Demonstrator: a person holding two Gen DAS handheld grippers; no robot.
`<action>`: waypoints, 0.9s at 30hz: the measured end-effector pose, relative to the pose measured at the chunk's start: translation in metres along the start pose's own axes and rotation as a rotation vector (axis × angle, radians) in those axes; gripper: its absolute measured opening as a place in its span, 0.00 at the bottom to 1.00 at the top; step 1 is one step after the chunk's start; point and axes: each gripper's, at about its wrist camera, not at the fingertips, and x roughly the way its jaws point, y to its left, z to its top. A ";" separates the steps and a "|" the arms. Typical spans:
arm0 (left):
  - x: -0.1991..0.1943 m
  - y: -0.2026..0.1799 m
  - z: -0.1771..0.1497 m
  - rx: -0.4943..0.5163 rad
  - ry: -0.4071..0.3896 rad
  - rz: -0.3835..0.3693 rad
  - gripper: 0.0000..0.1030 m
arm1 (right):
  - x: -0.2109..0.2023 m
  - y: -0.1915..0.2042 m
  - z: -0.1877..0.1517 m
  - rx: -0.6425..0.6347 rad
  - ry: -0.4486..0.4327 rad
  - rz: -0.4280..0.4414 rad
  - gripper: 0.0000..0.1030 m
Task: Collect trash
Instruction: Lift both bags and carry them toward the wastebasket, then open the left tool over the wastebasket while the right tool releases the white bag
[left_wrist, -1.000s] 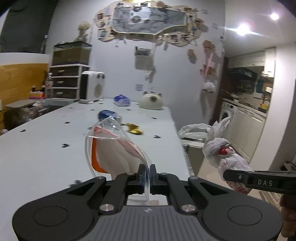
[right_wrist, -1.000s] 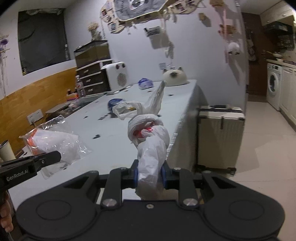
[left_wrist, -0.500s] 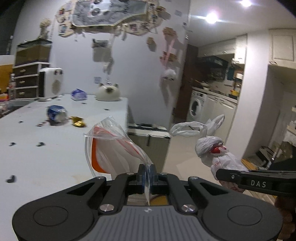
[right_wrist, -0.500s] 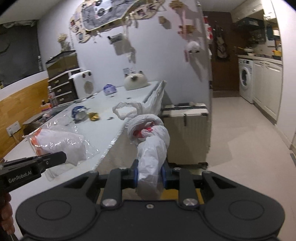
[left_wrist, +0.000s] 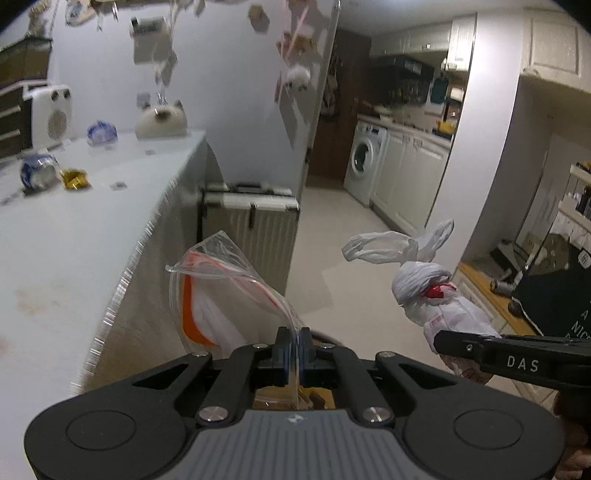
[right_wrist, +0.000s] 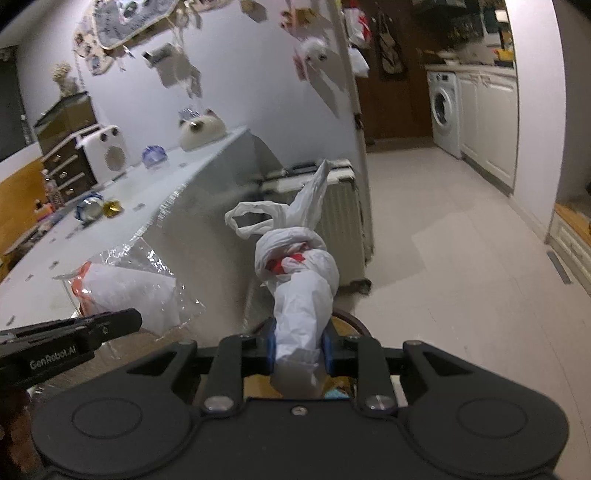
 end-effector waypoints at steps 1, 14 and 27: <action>0.007 -0.001 -0.002 0.000 0.017 -0.001 0.04 | 0.005 -0.004 -0.001 0.005 0.012 -0.005 0.24; 0.127 -0.002 -0.037 0.017 0.294 0.000 0.04 | 0.076 -0.043 -0.021 0.047 0.169 -0.045 0.24; 0.201 0.021 -0.061 0.067 0.455 0.057 0.38 | 0.161 -0.040 -0.026 0.001 0.300 -0.050 0.24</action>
